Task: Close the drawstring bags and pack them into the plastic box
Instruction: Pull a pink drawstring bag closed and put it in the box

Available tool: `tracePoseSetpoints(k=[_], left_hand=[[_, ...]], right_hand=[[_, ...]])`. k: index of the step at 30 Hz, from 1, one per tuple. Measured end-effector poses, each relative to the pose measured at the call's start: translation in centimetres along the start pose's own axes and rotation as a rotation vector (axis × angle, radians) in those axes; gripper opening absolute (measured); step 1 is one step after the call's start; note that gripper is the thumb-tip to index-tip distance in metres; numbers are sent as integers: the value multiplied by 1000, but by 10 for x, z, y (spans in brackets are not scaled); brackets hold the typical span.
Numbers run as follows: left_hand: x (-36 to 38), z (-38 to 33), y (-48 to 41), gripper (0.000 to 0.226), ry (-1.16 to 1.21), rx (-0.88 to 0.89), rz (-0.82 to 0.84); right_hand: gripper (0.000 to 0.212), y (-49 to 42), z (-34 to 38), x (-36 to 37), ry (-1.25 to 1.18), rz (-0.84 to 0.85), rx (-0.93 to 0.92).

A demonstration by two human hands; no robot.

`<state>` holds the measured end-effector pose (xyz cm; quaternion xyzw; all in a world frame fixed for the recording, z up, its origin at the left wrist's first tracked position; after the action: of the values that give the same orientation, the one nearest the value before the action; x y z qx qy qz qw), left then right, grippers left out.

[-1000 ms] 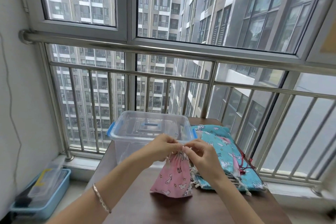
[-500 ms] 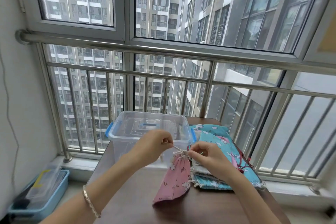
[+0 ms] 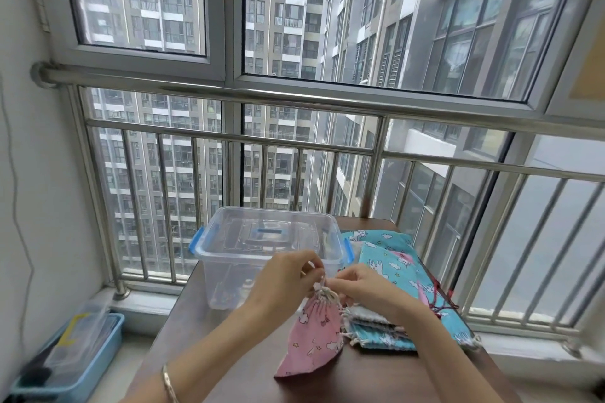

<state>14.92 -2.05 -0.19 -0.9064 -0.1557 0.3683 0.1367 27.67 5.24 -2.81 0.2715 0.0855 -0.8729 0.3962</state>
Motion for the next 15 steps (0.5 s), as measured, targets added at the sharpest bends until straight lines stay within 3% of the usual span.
tracePoseSetpoints(k=[5,8,15], left_hand=[[1,-1,-8,7,160,-12,6],[2,-6,-15,10,174,19,19],[3,-9,-19,11,126,66,-43]], right_hand=[[27,0,2,3,-205,92,8],[43,-3,-2,7,-293,128,44],[20,-11,-10,6,-565,-15,61]])
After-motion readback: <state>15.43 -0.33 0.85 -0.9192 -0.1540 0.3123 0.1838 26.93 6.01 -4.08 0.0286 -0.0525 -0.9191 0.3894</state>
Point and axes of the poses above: each hand's wrist, its own y-axis away from the middle knuckle, its own x-axis out of the palm, z = x × y, the point moved 6 cm from there along -y, towards the middle knuckle, and after that the axes turned 1 degree about -x, right-handed, at the moved point
